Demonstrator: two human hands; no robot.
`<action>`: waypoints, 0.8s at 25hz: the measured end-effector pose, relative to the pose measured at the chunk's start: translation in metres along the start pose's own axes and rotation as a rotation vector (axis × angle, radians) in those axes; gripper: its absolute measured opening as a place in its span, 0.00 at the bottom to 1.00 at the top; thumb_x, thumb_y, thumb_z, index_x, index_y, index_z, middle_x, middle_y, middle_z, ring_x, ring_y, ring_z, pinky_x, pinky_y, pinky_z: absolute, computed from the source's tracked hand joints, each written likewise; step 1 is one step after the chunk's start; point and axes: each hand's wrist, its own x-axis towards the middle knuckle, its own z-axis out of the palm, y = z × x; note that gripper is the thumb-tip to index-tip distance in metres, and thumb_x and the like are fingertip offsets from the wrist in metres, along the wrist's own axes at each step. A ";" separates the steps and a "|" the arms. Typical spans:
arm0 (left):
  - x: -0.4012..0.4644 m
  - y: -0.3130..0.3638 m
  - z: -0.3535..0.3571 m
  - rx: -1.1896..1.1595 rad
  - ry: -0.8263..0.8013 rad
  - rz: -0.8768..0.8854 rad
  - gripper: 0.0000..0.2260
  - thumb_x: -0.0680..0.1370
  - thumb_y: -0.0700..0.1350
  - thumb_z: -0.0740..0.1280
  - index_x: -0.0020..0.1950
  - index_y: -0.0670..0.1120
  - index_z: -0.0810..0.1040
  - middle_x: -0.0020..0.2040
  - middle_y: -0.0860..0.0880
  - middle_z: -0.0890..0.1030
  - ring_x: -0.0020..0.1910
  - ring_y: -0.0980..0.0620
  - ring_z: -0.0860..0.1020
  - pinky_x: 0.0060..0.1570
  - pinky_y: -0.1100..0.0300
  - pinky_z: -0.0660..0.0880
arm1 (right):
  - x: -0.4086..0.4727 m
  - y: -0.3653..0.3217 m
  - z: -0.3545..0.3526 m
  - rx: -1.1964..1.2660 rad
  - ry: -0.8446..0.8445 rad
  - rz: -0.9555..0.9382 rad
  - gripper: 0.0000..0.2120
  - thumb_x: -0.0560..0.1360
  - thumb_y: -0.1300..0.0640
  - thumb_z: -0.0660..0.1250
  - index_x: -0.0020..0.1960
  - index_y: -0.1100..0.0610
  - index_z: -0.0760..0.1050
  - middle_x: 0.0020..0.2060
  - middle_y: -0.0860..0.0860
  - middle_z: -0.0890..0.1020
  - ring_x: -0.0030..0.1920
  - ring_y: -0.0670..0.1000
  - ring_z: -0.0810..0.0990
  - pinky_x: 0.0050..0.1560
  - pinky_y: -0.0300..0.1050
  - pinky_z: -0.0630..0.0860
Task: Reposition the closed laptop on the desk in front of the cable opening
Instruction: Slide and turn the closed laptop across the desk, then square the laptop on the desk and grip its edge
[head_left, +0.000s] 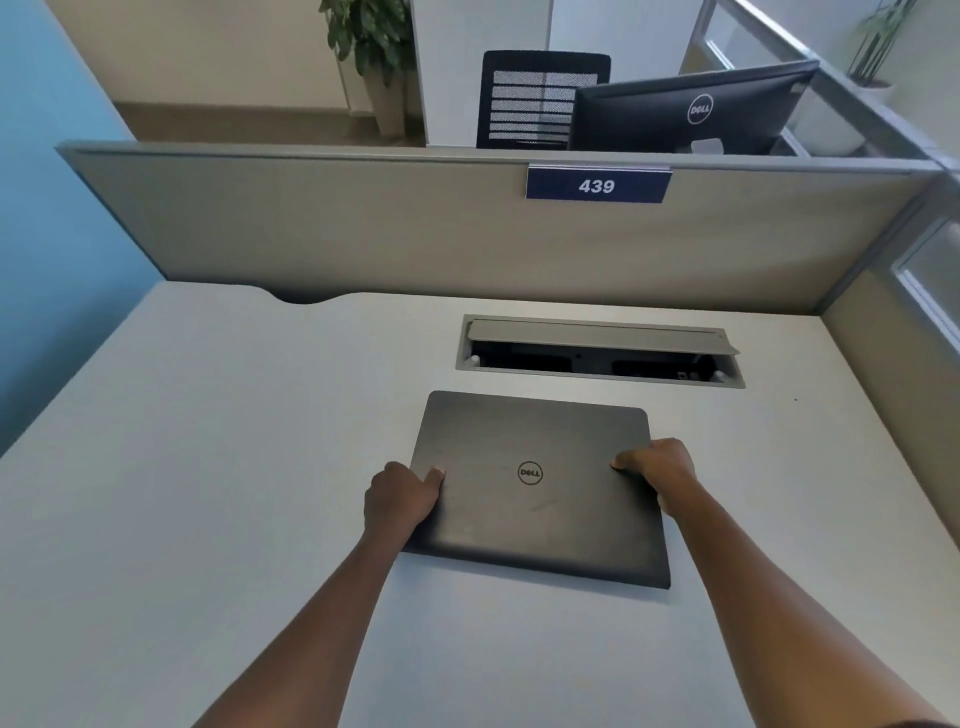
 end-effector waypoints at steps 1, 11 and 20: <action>-0.002 0.003 0.001 0.006 0.000 0.006 0.26 0.75 0.61 0.64 0.56 0.38 0.75 0.55 0.41 0.81 0.55 0.39 0.79 0.45 0.56 0.70 | 0.003 0.000 -0.002 -0.004 0.005 0.002 0.15 0.63 0.63 0.80 0.45 0.65 0.78 0.45 0.62 0.82 0.44 0.61 0.82 0.46 0.54 0.81; -0.015 0.034 0.022 0.022 -0.001 0.026 0.26 0.74 0.61 0.66 0.55 0.39 0.76 0.55 0.41 0.81 0.55 0.39 0.79 0.46 0.55 0.72 | 0.033 0.012 -0.033 -0.068 -0.004 -0.004 0.16 0.66 0.61 0.79 0.48 0.64 0.77 0.47 0.62 0.83 0.43 0.60 0.82 0.45 0.52 0.79; -0.023 0.040 0.030 0.047 0.071 0.019 0.24 0.76 0.59 0.66 0.56 0.38 0.74 0.57 0.40 0.80 0.57 0.38 0.78 0.51 0.51 0.75 | 0.049 0.023 -0.033 -0.223 -0.006 -0.082 0.24 0.66 0.54 0.80 0.56 0.64 0.77 0.51 0.61 0.82 0.46 0.60 0.82 0.37 0.47 0.77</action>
